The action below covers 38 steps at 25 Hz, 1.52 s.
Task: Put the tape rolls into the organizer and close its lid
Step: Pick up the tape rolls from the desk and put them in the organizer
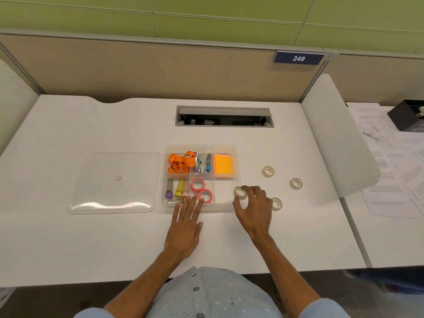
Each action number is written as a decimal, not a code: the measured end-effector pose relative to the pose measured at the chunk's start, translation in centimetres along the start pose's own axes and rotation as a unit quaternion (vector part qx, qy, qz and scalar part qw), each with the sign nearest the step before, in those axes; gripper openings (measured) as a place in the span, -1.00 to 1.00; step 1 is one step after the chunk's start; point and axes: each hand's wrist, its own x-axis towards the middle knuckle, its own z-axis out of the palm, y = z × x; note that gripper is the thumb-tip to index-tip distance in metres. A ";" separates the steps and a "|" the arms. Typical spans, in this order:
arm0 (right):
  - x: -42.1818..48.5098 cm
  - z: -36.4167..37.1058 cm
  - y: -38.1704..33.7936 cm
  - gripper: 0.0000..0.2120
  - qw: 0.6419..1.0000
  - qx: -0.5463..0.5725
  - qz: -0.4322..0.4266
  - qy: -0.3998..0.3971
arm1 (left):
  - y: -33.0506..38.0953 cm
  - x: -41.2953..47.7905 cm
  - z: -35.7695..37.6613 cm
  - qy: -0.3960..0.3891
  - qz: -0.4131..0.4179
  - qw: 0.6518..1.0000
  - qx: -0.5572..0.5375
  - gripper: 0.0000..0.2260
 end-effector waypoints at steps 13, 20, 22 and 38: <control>0.8 1.0 -0.1 -0.70 0.997 -0.028 -0.067 -0.010 | -0.1 0.2 0.1 -0.013 0.001 1.000 0.017 -0.38; 2.0 -0.7 4.9 -0.64 0.994 -0.010 0.111 -0.002 | -0.1 0.2 0.2 -0.008 0.003 1.000 0.022 -0.38; 1.6 -0.8 6.1 -0.58 0.988 -0.020 0.148 -0.031 | 0.0 0.1 0.2 0.000 0.004 1.000 0.017 -0.38; 0.2 -0.9 6.9 -0.54 0.985 -0.020 0.161 -0.063 | 0.0 0.2 0.1 -0.008 0.004 0.999 0.046 -0.37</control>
